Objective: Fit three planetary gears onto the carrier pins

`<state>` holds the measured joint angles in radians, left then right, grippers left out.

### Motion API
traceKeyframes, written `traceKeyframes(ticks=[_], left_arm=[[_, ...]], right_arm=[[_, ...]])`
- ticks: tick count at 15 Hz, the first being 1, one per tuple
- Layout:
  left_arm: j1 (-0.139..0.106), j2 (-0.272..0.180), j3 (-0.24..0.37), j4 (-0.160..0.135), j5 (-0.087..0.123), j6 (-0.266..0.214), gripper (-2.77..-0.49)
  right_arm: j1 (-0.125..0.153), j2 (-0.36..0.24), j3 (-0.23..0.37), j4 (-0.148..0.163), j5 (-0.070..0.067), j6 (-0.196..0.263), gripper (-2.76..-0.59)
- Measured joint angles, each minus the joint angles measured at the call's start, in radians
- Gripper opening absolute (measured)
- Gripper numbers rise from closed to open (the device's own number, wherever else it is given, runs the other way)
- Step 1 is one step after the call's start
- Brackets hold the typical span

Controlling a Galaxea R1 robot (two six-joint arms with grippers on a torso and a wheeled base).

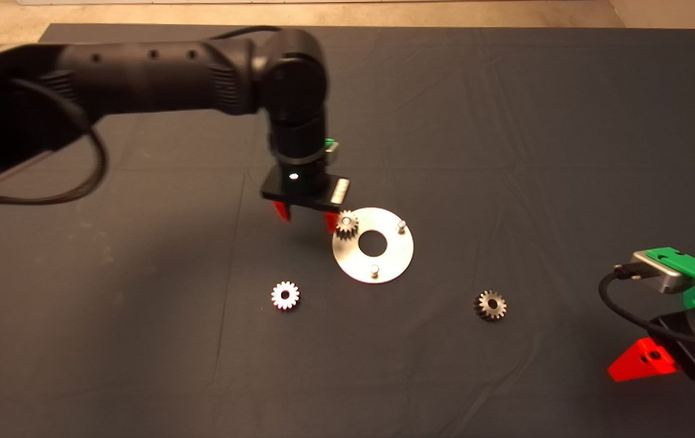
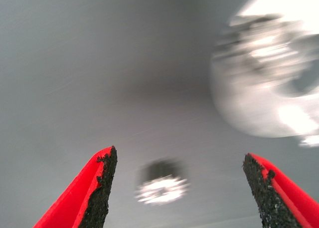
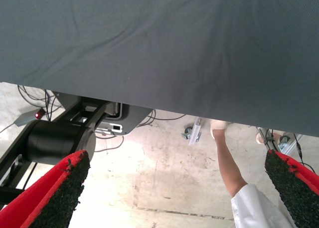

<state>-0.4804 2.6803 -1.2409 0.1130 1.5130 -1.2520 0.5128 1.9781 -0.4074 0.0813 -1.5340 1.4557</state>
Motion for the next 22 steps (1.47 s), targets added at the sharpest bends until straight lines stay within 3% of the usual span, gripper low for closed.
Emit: traceKeyframes(ticks=[2, 3, 4, 7, 10, 13, 17, 22], left_arm=[[0.001, -0.112, 0.102, 0.008, 0.018, -0.077, -1.35], [0.001, -0.136, 0.136, 0.017, 0.028, -0.102, -1.33], [0.001, -0.137, 0.161, 0.026, 0.027, -0.13, -1.21], [0.012, -0.118, 0.207, 0.038, 0.002, -0.182, -1.19], [0.016, -0.137, 0.23, 0.051, 0.013, -0.271, -1.19], [0.034, -0.129, 0.292, 0.091, 0.011, -0.361, -1.19], [0.116, -0.129, 0.308, 0.113, 0.008, -0.369, -1.19], [0.156, -0.126, 0.31, 0.14, 0.007, -0.375, -1.19]], right_arm=[[0.0, 0.001, 0.0, 0.0, 0.0, 0.0, -0.73], [0.0, 0.004, 0.0, 0.0, 0.003, 0.0, -0.73], [0.0, 0.004, 0.0, 0.0, 0.004, 0.0, -0.73], [0.0, 0.002, 0.0, 0.001, -0.001, 0.0, -0.73], [0.0, 0.003, 0.0, 0.001, 0.002, 0.0, -0.73], [0.0, 0.002, 0.0, 0.001, 0.001, 0.0, -0.73], [0.0, 0.003, 0.0, 0.001, 0.001, 0.0, -0.73], [0.0, 0.002, 0.0, 0.001, 0.0, 0.0, -0.73]])
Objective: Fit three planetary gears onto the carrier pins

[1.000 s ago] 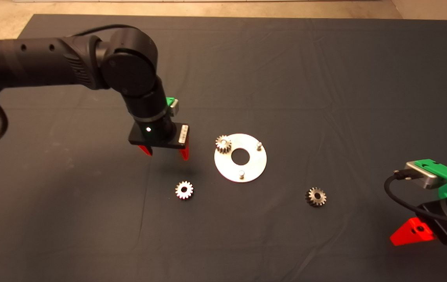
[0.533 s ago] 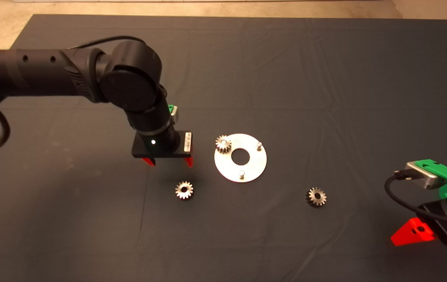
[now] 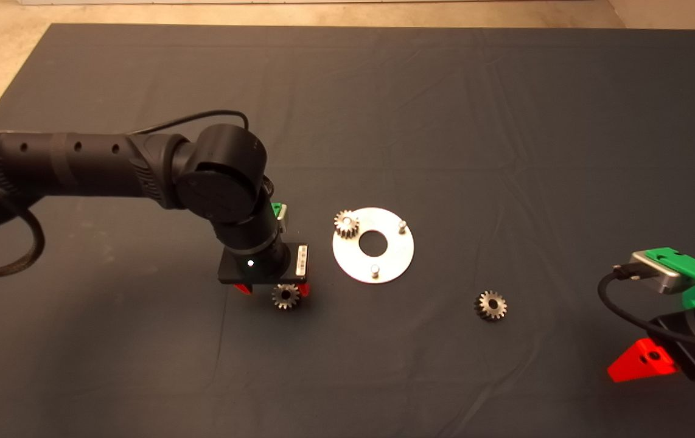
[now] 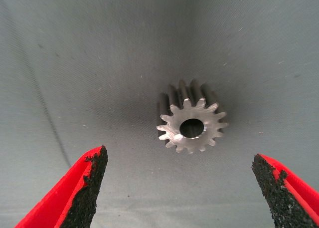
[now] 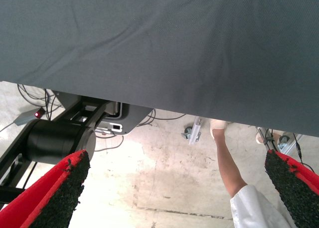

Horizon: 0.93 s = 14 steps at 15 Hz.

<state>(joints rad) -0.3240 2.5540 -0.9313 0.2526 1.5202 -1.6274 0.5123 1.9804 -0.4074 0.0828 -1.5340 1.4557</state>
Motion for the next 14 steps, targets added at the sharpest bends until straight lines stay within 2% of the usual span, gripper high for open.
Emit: traceKeyframes(ticks=[8, 14], left_arm=[[0.025, 0.012, 0.0, 0.011, 0.001, -0.006, -1.19], [0.027, 0.077, -0.018, 0.034, 0.001, -0.002, -1.19]], right_arm=[[0.0, 0.0, 0.0, 0.0, 0.001, 0.0, -0.73], [-0.005, 0.0, 0.0, 0.0, 0.001, 0.0, -0.73]])
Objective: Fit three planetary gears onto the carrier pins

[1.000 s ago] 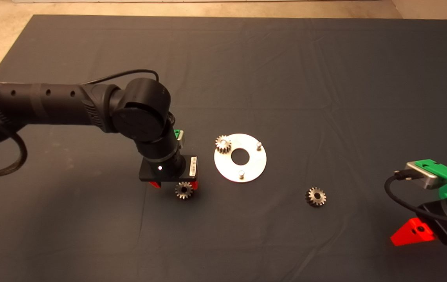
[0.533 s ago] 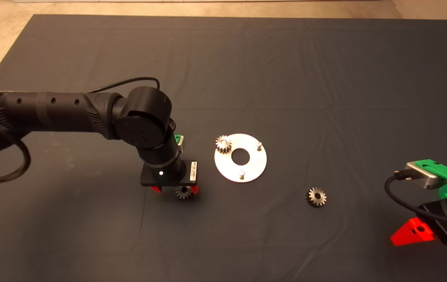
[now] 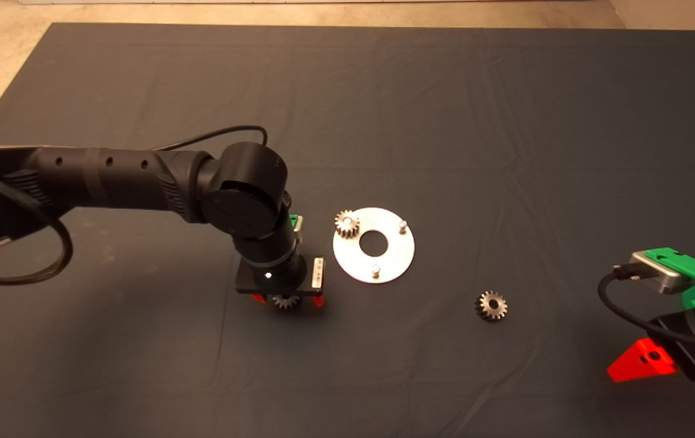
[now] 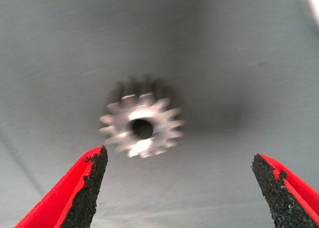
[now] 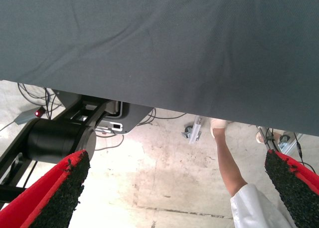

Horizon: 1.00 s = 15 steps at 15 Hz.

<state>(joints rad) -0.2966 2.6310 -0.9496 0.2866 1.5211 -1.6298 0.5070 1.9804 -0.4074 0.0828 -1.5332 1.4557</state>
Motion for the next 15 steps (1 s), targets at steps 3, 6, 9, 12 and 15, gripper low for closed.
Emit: traceKeyframes(ticks=[3, 6, 9, 12, 15], left_arm=[[0.0, 0.0, 0.0, 0.003, 0.001, 0.014, -1.19], [0.009, -0.002, -0.002, 0.02, 0.001, 0.016, -1.19], [0.023, -0.001, -0.005, 0.038, 0.006, 0.021, -1.19], [0.024, -0.002, -0.009, 0.038, 0.009, 0.042, -1.19], [0.025, -0.002, -0.009, 0.038, 0.008, 0.042, -1.19]], right_arm=[[0.0, 0.0, 0.0, 0.0, 0.0, 0.0, -0.73], [0.0, 0.0, 0.0, 0.0, 0.0, 0.0, -0.73], [0.0, 0.0, 0.0, 0.0, 0.0, 0.0, -0.73], [0.0, 0.0, 0.0, 0.0, 0.0, 0.0, -0.73], [0.0, 0.0, 0.0, 0.0, 0.0, 0.0, -0.73]])
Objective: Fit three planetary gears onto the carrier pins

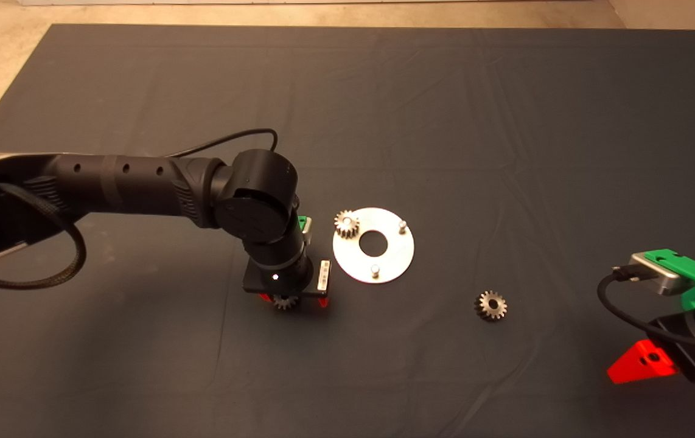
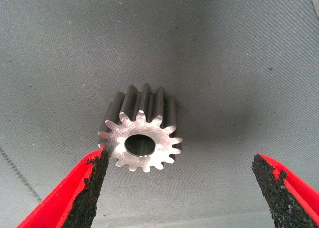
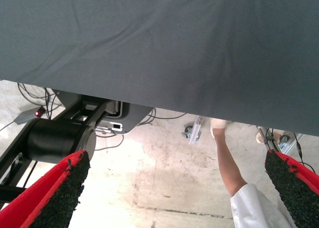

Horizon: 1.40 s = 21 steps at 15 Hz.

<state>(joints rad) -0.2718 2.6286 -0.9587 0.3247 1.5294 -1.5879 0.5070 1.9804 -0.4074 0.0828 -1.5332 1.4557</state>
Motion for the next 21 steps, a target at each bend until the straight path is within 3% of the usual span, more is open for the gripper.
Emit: traceKeyframes(ticks=[7, 13, 21], left_arm=[[0.005, -0.016, 0.0, 0.0, 0.007, 0.0, -1.19], [0.019, -0.016, -0.005, 0.014, -0.003, 0.004, -1.2], [0.019, -0.016, -0.015, 0.014, -0.004, 0.008, -1.5]], right_arm=[[0.0, 0.0, 0.0, 0.0, 0.0, 0.0, -0.73], [0.0, 0.0, 0.0, 0.0, 0.0, 0.0, -0.73], [0.0, 0.0, 0.0, 0.0, 0.0, 0.0, -0.73]])
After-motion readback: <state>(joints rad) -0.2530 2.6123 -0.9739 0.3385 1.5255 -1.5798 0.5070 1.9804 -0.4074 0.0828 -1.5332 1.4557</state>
